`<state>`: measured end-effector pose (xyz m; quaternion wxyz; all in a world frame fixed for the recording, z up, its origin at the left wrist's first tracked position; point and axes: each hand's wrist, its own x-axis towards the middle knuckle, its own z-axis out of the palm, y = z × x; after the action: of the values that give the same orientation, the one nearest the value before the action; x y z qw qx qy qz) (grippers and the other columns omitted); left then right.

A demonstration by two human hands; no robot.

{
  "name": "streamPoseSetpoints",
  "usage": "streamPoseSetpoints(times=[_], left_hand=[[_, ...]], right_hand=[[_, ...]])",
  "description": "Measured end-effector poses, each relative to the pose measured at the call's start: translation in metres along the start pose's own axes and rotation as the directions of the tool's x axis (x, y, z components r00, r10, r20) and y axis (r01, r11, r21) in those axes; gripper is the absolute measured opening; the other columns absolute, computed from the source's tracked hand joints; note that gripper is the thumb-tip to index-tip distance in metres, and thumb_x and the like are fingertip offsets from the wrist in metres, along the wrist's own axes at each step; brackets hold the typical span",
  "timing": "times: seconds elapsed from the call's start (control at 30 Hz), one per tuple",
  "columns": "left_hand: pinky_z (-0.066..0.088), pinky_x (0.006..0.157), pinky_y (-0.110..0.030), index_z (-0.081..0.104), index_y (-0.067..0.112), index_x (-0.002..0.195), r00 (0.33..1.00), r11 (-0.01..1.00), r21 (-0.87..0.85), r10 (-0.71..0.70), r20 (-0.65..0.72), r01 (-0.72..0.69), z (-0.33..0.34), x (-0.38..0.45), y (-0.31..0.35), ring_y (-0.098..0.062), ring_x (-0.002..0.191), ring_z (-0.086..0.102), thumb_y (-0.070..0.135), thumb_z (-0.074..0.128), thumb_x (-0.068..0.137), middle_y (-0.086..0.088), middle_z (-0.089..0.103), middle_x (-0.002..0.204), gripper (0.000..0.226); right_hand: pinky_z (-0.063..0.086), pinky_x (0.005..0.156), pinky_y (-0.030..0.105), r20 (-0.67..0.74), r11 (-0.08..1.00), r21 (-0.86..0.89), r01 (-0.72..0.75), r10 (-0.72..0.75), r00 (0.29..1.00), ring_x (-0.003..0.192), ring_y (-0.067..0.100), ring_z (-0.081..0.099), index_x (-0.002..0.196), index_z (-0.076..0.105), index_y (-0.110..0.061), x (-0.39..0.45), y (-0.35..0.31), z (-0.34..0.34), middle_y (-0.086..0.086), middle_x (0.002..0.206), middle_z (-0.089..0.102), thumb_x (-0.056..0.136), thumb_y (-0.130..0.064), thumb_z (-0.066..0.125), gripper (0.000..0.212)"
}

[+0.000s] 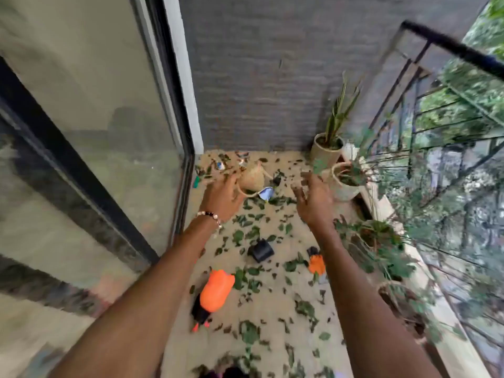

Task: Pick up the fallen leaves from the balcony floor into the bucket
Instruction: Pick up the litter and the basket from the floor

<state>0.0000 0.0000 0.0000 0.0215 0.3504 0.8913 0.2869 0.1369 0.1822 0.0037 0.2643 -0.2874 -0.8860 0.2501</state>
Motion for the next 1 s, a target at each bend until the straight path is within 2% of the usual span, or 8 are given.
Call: streamPoseSetpoints(times=[0.07,0.17,0.3,0.43,0.53,0.7,0.9,1.0], left_hand=[[0.050,0.086,-0.043,0.054,0.008,0.132,0.998,0.999,-0.028,-0.045,0.033,0.046,0.009,0.014,-0.016,-0.039,0.106,0.061,0.024,0.062,0.088,-0.021,0.065,0.116,0.048],[0.048,0.087,-0.039,0.047,0.013,0.139,0.974,0.983,-0.027,-0.178,0.139,0.183,0.027,0.022,-0.030,-0.037,0.107,0.059,0.025,0.062,0.090,-0.021,0.063,0.119,0.053],[0.049,0.088,-0.038,0.045,0.018,0.141,0.947,0.967,-0.009,-0.248,0.206,0.255,0.056,0.045,-0.048,-0.035,0.111,0.058,0.029,0.060,0.091,-0.014,0.064,0.122,0.053],[0.050,0.087,-0.038,0.046,0.023,0.140,0.932,0.953,0.028,-0.299,0.206,0.300,0.082,0.087,-0.062,-0.035,0.109,0.060,0.032,0.062,0.088,-0.013,0.066,0.117,0.055],[0.053,0.085,-0.040,0.050,0.023,0.136,0.909,0.925,-0.010,-0.372,0.187,0.380,0.097,0.129,-0.068,-0.033,0.100,0.064,0.030,0.067,0.083,-0.012,0.068,0.111,0.056],[0.052,0.086,-0.043,0.052,0.024,0.134,0.871,0.885,0.033,-0.462,0.165,0.464,0.122,0.195,-0.086,-0.036,0.101,0.063,0.043,0.056,0.076,-0.013,0.068,0.110,0.061],[0.049,0.092,-0.042,0.050,0.015,0.138,0.837,0.848,0.032,-0.528,0.143,0.529,0.118,0.251,-0.094,-0.035,0.110,0.060,0.023,0.065,0.086,-0.014,0.066,0.118,0.055],[0.049,0.091,-0.040,0.049,0.015,0.139,0.814,0.827,0.079,-0.563,0.145,0.557,0.117,0.270,-0.114,-0.036,0.110,0.060,0.023,0.063,0.087,-0.015,0.065,0.120,0.054]], right_hand=[[0.041,0.087,0.043,0.031,0.998,0.039,-0.045,0.044,0.999,0.106,0.040,0.056,0.120,0.058,-0.003,0.009,0.001,0.021,0.020,0.111,0.064,0.095,-0.027,0.056,0.035],[0.040,0.087,0.041,0.161,0.992,-0.025,-0.120,0.123,0.979,0.111,0.036,0.052,0.127,0.054,-0.009,0.022,0.009,0.049,0.015,0.116,0.064,0.097,-0.031,0.054,0.037],[0.040,0.086,0.042,0.194,0.990,-0.044,-0.131,0.137,0.971,0.108,0.039,0.053,0.124,0.056,-0.008,0.058,0.028,0.077,0.016,0.116,0.064,0.096,-0.031,0.055,0.036],[0.040,0.087,0.039,0.247,0.994,-0.039,-0.099,0.105,0.963,0.107,0.038,0.056,0.123,0.058,-0.005,0.110,0.050,0.110,0.018,0.114,0.065,0.095,-0.028,0.057,0.036],[0.046,0.077,0.041,0.299,0.997,-0.003,-0.079,0.076,0.951,0.094,0.038,0.062,0.118,0.060,-0.006,0.152,0.066,0.133,0.018,0.100,0.069,0.093,-0.030,0.056,0.035],[0.051,0.075,0.045,0.428,0.999,0.037,-0.002,-0.014,0.903,0.088,0.040,0.063,0.115,0.060,-0.007,0.219,0.095,0.167,0.019,0.096,0.068,0.091,-0.025,0.057,0.030],[0.047,0.077,0.042,0.519,1.000,0.009,-0.003,-0.002,0.855,0.093,0.040,0.061,0.105,0.064,-0.004,0.275,0.118,0.205,0.020,0.100,0.066,0.091,-0.018,0.057,0.021],[0.046,0.077,0.043,0.570,1.000,0.023,-0.007,-0.008,0.822,0.095,0.042,0.060,0.109,0.062,-0.002,0.294,0.114,0.225,0.023,0.098,0.066,0.092,-0.018,0.058,0.024]])
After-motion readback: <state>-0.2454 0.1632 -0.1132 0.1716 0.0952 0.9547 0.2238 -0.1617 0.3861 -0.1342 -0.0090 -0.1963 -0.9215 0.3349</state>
